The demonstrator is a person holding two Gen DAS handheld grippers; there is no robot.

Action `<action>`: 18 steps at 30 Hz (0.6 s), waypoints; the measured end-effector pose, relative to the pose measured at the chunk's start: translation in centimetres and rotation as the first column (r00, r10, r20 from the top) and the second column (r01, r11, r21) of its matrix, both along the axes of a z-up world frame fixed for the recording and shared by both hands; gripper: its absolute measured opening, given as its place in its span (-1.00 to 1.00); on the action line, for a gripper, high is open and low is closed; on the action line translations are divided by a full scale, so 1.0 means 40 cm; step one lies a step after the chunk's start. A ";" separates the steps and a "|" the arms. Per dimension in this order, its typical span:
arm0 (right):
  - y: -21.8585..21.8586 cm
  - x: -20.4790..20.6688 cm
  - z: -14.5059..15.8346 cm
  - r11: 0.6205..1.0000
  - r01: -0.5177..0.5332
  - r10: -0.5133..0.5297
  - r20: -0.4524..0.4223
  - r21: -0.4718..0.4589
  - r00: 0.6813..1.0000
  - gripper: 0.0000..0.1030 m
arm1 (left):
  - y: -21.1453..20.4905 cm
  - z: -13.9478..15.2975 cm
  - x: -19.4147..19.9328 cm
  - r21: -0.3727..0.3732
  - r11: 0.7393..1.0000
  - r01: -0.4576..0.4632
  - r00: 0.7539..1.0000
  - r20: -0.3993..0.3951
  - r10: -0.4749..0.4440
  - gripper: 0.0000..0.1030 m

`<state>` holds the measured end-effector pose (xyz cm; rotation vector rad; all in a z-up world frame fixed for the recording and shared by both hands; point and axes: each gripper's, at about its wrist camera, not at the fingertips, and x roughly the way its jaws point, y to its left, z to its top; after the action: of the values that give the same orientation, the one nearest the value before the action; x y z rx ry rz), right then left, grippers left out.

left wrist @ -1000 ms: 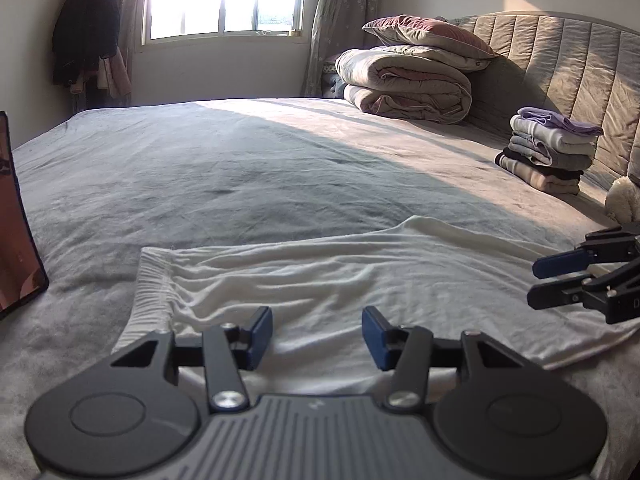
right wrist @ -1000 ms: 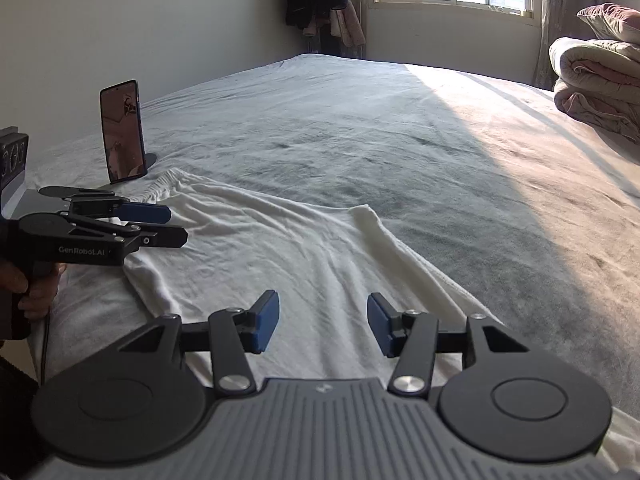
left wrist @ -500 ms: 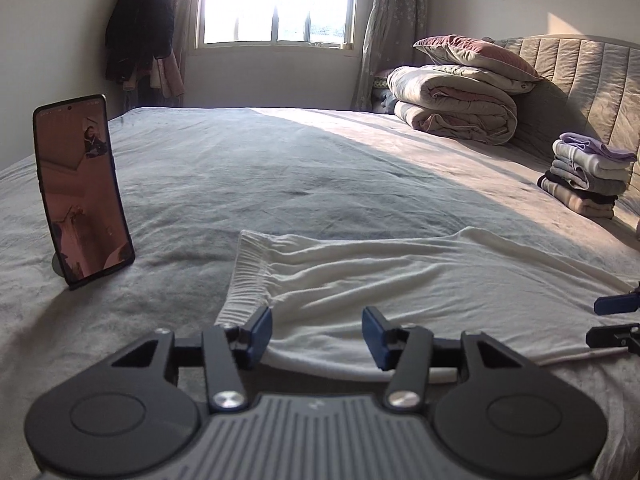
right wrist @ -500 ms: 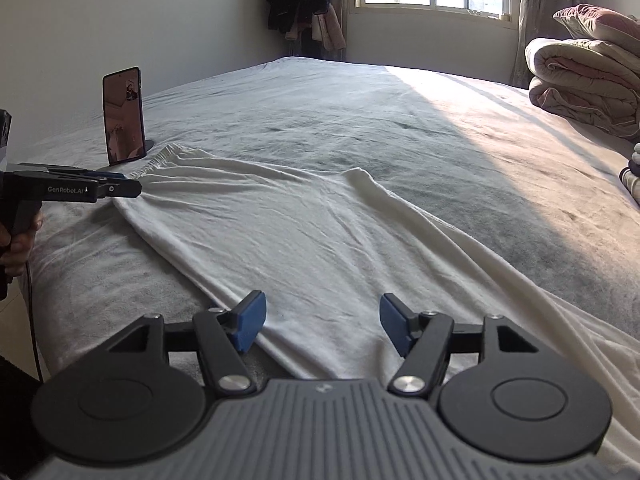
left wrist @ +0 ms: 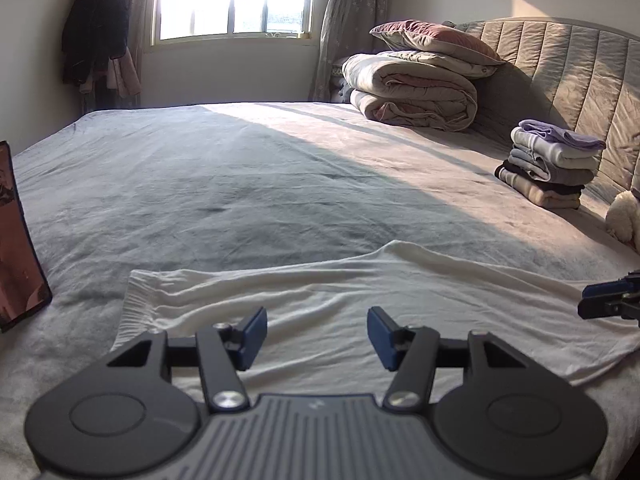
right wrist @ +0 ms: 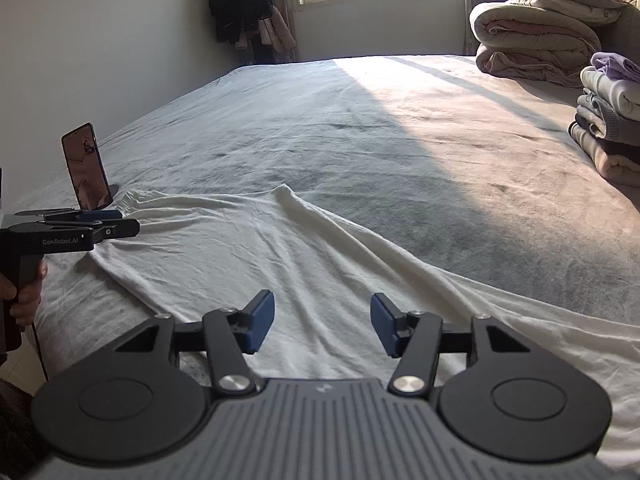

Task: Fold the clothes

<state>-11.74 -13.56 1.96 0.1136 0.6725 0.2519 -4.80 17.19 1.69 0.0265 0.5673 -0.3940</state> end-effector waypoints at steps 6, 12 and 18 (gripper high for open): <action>-0.111 0.015 0.038 0.998 0.032 -0.033 -0.007 -0.061 0.999 -0.18 | -0.145 0.008 0.046 -0.047 0.997 0.067 0.997 -0.031 -0.068 0.10; -0.205 0.026 0.032 0.991 0.011 -0.014 -0.017 -0.131 1.000 -0.50 | -0.254 -0.018 0.075 -0.064 0.991 0.116 0.991 -0.057 -0.120 -0.13; -0.279 -0.007 -0.020 0.987 -0.015 0.016 0.001 -0.158 1.000 -0.50 | -0.344 -0.054 0.104 -0.069 0.987 0.144 0.986 -0.078 -0.149 -0.15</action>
<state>-12.03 -24.71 1.16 -0.0433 0.6888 0.2128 -0.65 3.42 -0.46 -0.0093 0.6361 -0.5587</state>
